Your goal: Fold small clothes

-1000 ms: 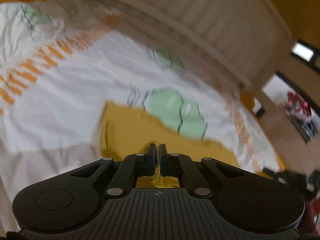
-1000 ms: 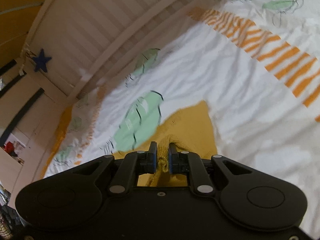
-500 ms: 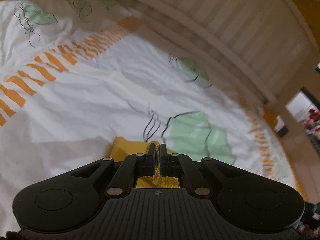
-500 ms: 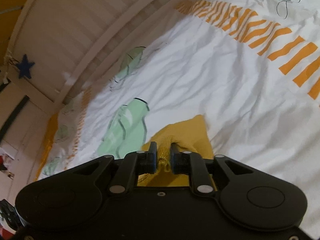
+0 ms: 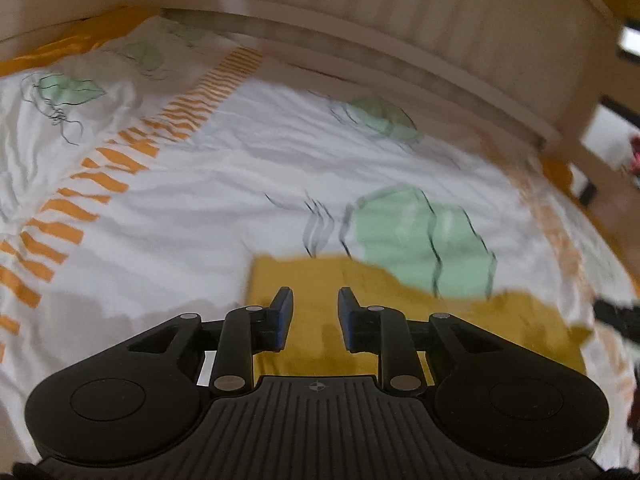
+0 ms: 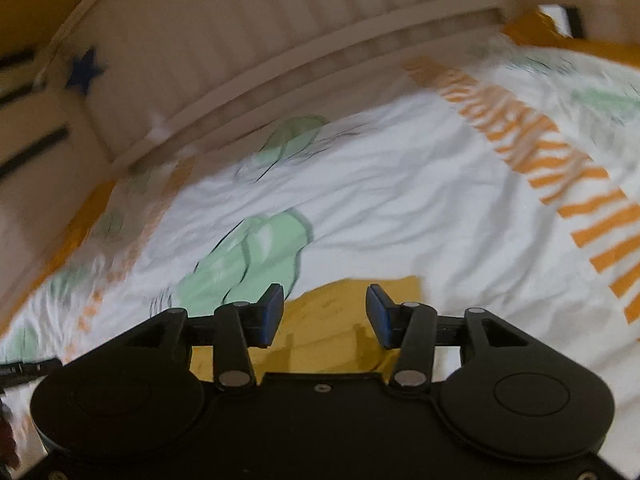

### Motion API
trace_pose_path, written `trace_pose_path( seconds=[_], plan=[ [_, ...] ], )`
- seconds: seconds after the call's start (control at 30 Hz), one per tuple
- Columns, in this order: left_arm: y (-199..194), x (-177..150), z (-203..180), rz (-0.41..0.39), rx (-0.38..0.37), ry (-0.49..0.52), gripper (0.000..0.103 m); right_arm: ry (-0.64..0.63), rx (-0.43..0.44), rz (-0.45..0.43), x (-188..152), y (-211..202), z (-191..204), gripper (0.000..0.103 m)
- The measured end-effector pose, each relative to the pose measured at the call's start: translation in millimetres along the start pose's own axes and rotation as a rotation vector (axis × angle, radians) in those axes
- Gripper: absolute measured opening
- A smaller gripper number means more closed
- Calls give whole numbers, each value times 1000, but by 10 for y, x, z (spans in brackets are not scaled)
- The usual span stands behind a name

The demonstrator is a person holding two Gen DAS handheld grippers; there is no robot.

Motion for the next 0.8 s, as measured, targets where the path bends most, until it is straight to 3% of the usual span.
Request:
trace_pose_path(
  seconds=[0.27,0.5,0.63,0.8],
  plan=[
    [158,-575,23,129,21,114,27,-277,90,139,-595,-41,805,55],
    [322,-628,299,191,23,25,28,-378,84,239,-1022,76,1034,55],
    [332,-643,260,202,24,57,29,-407,48,271,-1120,251,1102,55],
    [342,-642,287,218,15,36,29,-427,3,286,-966,666,1193,55]
  ],
)
Point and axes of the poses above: each gripper's, at about its wrist camera, not at the fingertips, and y roughly the way its jaws point, z to its left, x to its top, the point moved 9 cm from there along y, roughly the way its jaws point, and after that the axes turned 11 degrees about -z, right-handed, at the moved point
